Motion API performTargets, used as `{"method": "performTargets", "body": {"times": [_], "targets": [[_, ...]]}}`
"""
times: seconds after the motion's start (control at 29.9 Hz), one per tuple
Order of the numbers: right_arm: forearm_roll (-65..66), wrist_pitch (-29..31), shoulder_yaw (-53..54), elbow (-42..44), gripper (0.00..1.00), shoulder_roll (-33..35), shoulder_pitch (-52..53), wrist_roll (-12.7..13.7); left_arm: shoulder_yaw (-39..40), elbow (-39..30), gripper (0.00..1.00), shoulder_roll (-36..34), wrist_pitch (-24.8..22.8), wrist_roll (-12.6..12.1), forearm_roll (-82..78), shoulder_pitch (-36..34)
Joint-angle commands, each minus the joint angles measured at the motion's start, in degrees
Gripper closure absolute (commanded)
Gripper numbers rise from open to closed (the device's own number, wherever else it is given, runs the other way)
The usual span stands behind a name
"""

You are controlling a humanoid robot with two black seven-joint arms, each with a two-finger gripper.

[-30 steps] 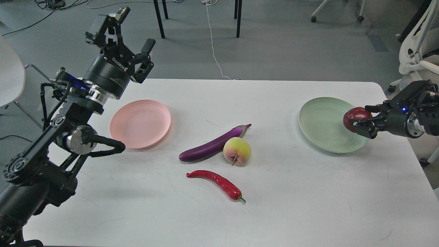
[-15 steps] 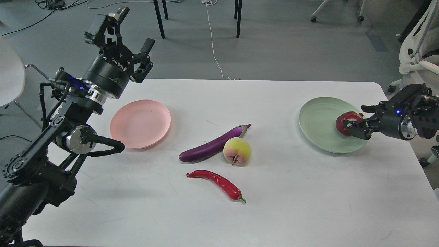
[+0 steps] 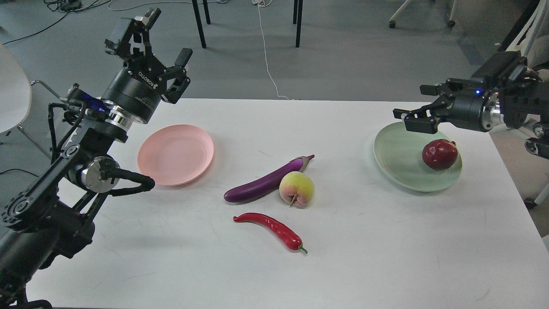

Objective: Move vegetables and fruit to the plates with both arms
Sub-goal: 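Reach the right gripper down and grasp the peach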

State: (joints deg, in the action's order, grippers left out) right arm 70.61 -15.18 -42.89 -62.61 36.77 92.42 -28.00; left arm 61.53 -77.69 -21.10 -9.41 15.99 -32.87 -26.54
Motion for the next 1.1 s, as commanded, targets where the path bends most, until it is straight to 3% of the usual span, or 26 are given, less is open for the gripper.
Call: {"method": "performTargets", "body": {"times": [0.0,0.5,1.07], "targets": [[-2.0,1.8,-1.1,-1.8,0.02,-6.3,3.8,0.0,0.0,0.0,0.02,-0.1,0.0,0.0,0.0,0.0],[-10.0,1.1,-12.9,4.1,0.02,-36.1,-0.9,0.0,0.3,-0.5,0.02,-0.8,0.3,-0.1,0.0,0.2],[-10.0,1.1,-18.0,7.7,0.08,-36.8,-4.2,0.0,1.0,-0.5,0.02,-1.0,0.2,0.0,0.1,0.4]]}}
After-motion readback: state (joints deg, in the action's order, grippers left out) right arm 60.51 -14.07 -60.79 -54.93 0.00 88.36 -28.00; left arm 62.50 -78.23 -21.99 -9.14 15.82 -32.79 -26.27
